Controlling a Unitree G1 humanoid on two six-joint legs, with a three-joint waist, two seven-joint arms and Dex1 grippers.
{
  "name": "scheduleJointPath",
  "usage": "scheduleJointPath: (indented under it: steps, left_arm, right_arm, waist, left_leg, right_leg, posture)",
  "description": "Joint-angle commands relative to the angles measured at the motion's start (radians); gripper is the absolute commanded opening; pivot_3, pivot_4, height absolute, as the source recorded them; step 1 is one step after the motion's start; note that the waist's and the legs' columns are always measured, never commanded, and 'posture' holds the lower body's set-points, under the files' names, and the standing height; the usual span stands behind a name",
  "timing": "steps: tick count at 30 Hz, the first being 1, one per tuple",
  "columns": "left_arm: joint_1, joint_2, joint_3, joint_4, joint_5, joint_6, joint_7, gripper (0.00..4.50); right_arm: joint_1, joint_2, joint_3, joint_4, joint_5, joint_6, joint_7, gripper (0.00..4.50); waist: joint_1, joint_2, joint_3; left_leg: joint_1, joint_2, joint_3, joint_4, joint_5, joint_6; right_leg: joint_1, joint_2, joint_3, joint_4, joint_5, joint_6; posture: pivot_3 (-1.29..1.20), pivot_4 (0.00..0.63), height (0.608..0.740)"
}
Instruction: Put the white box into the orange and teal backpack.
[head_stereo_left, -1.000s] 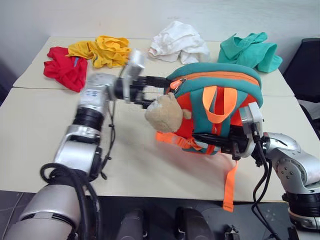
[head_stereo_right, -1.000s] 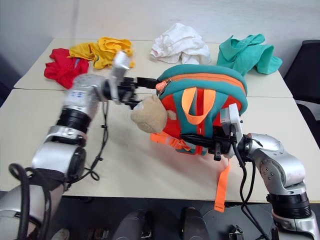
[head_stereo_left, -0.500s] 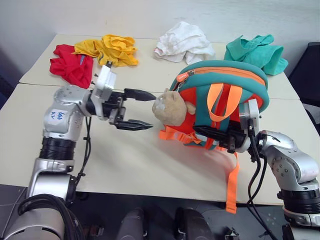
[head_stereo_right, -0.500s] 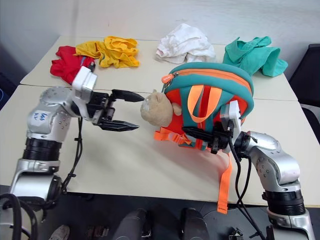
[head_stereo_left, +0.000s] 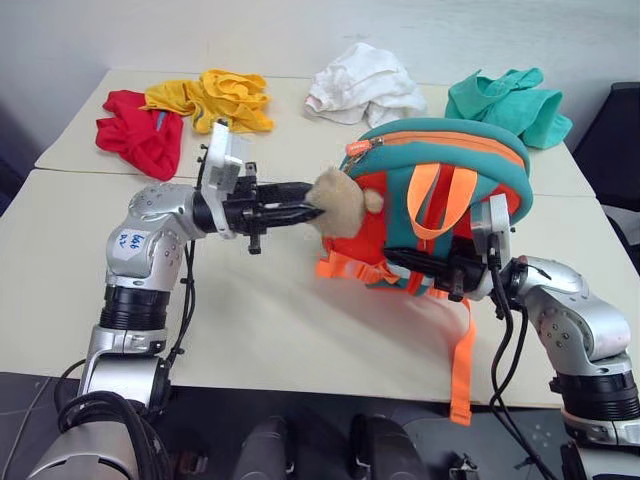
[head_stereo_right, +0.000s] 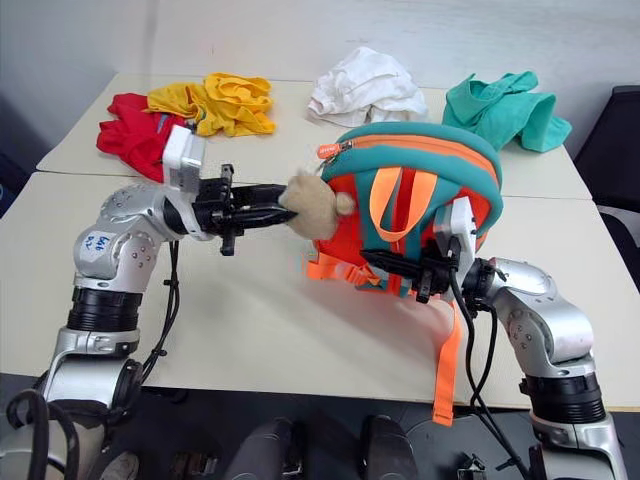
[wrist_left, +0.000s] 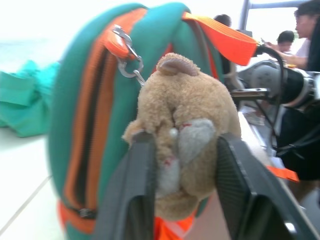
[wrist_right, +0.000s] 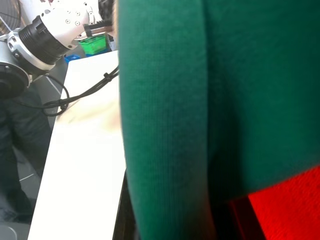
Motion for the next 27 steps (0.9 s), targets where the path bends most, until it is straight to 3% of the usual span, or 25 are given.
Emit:
scheduleJointPath:
  steps: [1, 5, 9, 15, 19, 20, 21, 25, 27]
  left_arm:
    - [-0.049, 0.042, 0.078, 0.057, -0.024, -0.007, 0.018, 0.52]
    - [-0.104, 0.153, 0.04, 0.211, 0.072, -0.027, -0.018, 0.47]
    - [-0.125, 0.211, -0.103, 0.439, 0.32, -0.239, 0.032, 0.47]
    - [-0.13, 0.038, -0.147, 0.572, 0.351, -0.317, 0.039, 0.47]
    - [-0.097, -0.006, -0.177, 0.603, 0.394, -0.357, 0.042, 0.47]
    - [-0.088, -0.004, -0.171, 0.591, 0.39, -0.348, 0.041, 1.16]
    - [-0.076, 0.003, -0.162, 0.569, 0.38, -0.328, 0.035, 1.35]
    - [0.012, 0.083, -0.081, 0.416, 0.3, -0.271, -0.013, 2.67]
    - [0.089, 0.153, -0.037, 0.323, 0.264, -0.248, -0.044, 3.38]
  right_arm:
    - [0.016, 0.002, -0.033, -0.023, 0.005, -0.016, -0.015, 0.0]
    - [0.033, -0.001, -0.047, -0.033, 0.004, -0.026, -0.032, 0.0]
    - [0.053, -0.004, -0.07, -0.037, 0.005, -0.043, -0.047, 0.0]
    - [0.079, -0.006, -0.088, -0.042, 0.014, -0.045, -0.057, 0.0]
    - [0.095, -0.006, -0.092, -0.049, 0.028, -0.03, -0.063, 0.0]
    - [0.099, -0.008, -0.096, -0.051, 0.037, -0.017, -0.069, 0.0]
    - [0.104, -0.011, -0.102, -0.052, 0.051, 0.002, -0.074, 0.0]
    - [0.135, -0.041, -0.161, -0.06, 0.041, -0.057, -0.037, 1.27]
    - [0.199, -0.11, -0.195, -0.1, 0.039, -0.054, 0.025, 2.06]
  waist:
    - [0.0, 0.0, 0.0]
    - [-0.003, 0.0, 0.0]
    - [-0.001, 0.001, 0.0]
    - [0.015, 0.0, 0.0]
    - [0.019, 0.0, 0.0]
    - [0.019, 0.0, 0.0]
    - [0.02, 0.0, 0.0]
    - [0.017, 0.0, 0.0]
    - [0.016, 0.001, 0.0]
  left_leg:
    - [0.0, 0.0, 0.0, 0.0, 0.0, 0.0]
    - [0.0, 0.0, 0.0, 0.0, 0.0, 0.0]
    - [0.002, 0.0, 0.001, -0.001, 0.0, 0.0]
    - [0.0, -0.001, 0.001, 0.0, 0.0, 0.001]
    - [0.0, -0.001, 0.002, 0.0, 0.0, 0.001]
    - [0.0, -0.001, 0.002, 0.0, 0.0, 0.001]
    - [0.0, 0.0, 0.002, 0.0, 0.0, 0.001]
    - [0.0, 0.0, 0.001, 0.0, 0.0, 0.001]
    - [0.0, 0.0, 0.001, 0.0, 0.0, 0.001]
  right_leg:
    - [0.0, 0.0, -0.001, 0.0, 0.0, 0.0]
    - [0.0, 0.0, -0.007, 0.0, 0.0, 0.0]
    - [0.0, 0.001, -0.007, 0.0, 0.0, 0.0]
    - [0.0, 0.0, -0.008, 0.0, 0.0, 0.001]
    - [0.0, 0.0, -0.008, 0.0, 0.0, 0.001]
    - [0.0, 0.0, -0.008, 0.0, 0.0, 0.001]
    - [0.0, 0.0, -0.008, 0.0, 0.0, 0.001]
    - [0.0, 0.0, -0.008, 0.0, 0.0, 0.001]
    - [-0.001, 0.0, -0.008, 0.0, 0.0, 0.001]
  posture:
    - [0.0, 0.15, 0.74]
    - [0.0, 0.15, 0.74]
    - [0.0, 0.15, 0.74]
    - [0.0, 0.15, 0.74]
    - [0.0, 0.15, 0.74]
    - [0.0, 0.15, 0.74]
    - [0.0, 0.15, 0.74]
    - [0.0, 0.15, 0.74]
    - [0.0, 0.15, 0.74]
